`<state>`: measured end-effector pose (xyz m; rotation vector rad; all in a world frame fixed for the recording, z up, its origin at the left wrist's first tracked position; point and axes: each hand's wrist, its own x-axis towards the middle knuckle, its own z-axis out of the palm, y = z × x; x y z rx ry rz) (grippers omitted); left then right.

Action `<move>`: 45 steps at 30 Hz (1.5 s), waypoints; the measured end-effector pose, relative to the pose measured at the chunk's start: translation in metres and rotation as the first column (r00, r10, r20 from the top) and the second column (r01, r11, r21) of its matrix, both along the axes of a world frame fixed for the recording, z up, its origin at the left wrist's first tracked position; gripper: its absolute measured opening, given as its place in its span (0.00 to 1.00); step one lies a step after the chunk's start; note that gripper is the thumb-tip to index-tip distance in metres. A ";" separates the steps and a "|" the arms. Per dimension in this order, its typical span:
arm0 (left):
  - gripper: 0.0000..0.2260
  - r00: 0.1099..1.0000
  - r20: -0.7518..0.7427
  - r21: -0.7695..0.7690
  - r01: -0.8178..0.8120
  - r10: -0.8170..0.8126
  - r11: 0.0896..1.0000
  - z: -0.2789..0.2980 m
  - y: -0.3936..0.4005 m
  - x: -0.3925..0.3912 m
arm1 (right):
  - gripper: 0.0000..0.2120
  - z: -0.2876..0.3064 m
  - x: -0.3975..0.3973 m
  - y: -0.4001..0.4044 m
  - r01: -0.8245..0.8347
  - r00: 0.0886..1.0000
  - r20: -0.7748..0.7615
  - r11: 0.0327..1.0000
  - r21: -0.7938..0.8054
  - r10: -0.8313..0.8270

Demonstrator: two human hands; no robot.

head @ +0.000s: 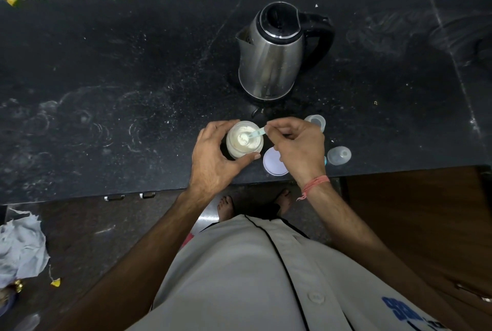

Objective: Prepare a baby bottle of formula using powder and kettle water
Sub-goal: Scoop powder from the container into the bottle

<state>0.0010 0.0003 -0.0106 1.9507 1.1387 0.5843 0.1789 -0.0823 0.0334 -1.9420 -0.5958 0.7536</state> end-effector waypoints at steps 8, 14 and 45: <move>0.37 0.999 -0.037 -0.006 0.005 -0.006 1.000 0.004 0.000 0.000 | 0.06 -0.003 0.010 -0.011 0.151 0.924 -0.359 0.988 0.025 -0.132; 0.58 0.995 -0.038 0.039 0.089 -0.087 0.995 0.021 -0.002 0.009 | 0.07 0.008 0.040 -0.030 0.303 0.853 -0.469 0.949 0.091 -0.228; 0.40 0.997 0.010 -0.234 0.081 -0.081 0.969 -0.026 -0.030 0.153 | 0.06 -0.013 0.170 -0.064 0.120 0.966 -0.247 0.979 0.164 -0.077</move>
